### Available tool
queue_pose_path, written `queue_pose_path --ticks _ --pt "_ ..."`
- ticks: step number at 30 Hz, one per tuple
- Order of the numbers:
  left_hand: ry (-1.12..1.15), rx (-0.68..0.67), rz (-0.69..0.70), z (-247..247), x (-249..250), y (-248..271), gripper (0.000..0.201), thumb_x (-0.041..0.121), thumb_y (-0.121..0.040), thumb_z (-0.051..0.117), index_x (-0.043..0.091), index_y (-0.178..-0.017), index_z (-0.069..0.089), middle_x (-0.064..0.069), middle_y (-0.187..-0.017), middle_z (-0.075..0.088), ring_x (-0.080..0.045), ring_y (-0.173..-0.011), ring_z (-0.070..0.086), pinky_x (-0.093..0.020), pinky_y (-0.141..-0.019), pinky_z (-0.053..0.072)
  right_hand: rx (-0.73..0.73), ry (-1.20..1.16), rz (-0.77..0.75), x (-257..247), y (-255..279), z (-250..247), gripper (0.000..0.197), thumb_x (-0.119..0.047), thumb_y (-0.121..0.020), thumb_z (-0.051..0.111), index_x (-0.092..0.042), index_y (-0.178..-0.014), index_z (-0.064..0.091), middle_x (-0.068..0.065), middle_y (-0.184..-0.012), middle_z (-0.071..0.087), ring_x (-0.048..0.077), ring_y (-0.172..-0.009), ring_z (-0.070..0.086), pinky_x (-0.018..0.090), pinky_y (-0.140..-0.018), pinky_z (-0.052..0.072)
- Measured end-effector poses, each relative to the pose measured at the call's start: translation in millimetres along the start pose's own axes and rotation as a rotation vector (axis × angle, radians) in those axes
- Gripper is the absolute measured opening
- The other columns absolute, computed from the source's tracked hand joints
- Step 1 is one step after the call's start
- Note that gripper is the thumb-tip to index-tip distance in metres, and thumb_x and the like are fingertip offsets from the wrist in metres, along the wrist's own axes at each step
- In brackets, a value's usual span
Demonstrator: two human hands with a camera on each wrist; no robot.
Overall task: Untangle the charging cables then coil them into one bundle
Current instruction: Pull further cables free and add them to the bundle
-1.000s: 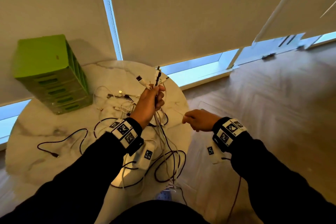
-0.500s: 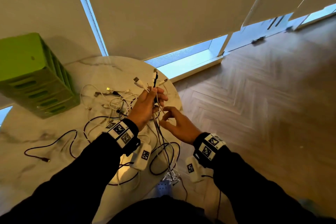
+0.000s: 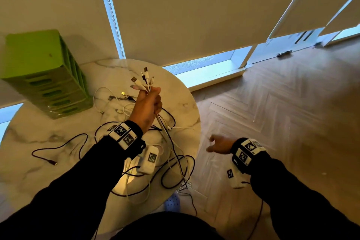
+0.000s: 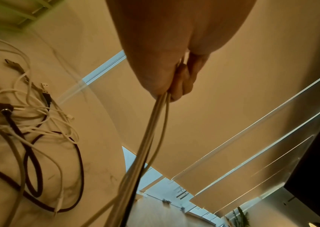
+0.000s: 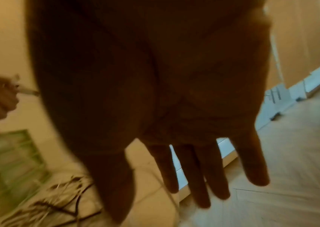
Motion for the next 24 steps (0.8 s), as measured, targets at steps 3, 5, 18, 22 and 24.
queue_pose_path --ticks 3,5,18,22,24 --pt "-0.022 -0.054 0.001 4 1 5 0.037 0.012 -0.100 0.057 0.022 -0.073 0.035 0.009 -0.051 0.030 -0.008 -0.045 0.026 -0.022 -0.044 0.026 0.086 -0.080 -0.214 -32 2 -4 0.118 -0.064 -0.074 0.075 -0.023 -0.159 0.005 0.004 -0.167 0.007 0.028 -0.151 0.016 0.046 -0.121 0.023" --pt "-0.026 -0.104 -0.001 5 1 10 0.042 0.009 -0.099 0.059 0.025 -0.070 0.033 0.008 -0.050 0.027 -0.011 -0.046 0.022 -0.025 -0.046 0.022 0.181 -0.187 -0.425 -62 5 -8 0.123 -0.072 -0.066 0.076 -0.033 -0.158 0.004 -0.003 -0.167 0.005 0.023 -0.152 0.012 0.052 -0.122 0.020" --pt "0.031 -0.524 -0.171 -44 55 19 0.044 0.039 -0.097 0.051 0.022 -0.061 0.034 0.004 -0.052 0.019 -0.018 -0.052 0.015 -0.031 -0.064 0.038 -0.200 -0.078 -0.572 -117 -6 -30 0.035 -0.029 -0.096 0.062 -0.013 -0.065 0.061 0.010 -0.065 0.066 0.008 -0.056 0.057 0.025 -0.071 0.045" --pt "0.138 -0.354 -0.036 -63 76 10 0.033 0.030 -0.100 0.043 0.021 -0.068 0.043 0.005 -0.061 0.029 -0.016 -0.058 0.027 -0.036 -0.079 0.045 0.196 0.005 -0.544 -108 -40 -57 0.034 -0.036 -0.095 0.062 -0.018 -0.068 0.052 0.003 -0.065 0.057 0.024 -0.067 0.057 0.037 -0.070 0.046" --pt "0.201 -0.223 0.043 -70 86 4 0.025 0.026 -0.098 0.045 0.020 -0.074 0.045 0.004 -0.067 0.033 -0.014 -0.062 0.035 -0.036 -0.083 0.044 0.447 0.010 -0.558 -107 -51 -53 0.021 -0.032 -0.097 0.057 -0.013 -0.091 0.051 0.004 -0.080 0.059 0.030 -0.078 0.058 0.039 -0.071 0.047"
Point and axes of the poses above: each hand's wrist, its own y-axis away from the middle knuckle, its own z-axis out of the palm, x = y × z, the point moved 2 cm from there along -y, towards the middle knuckle
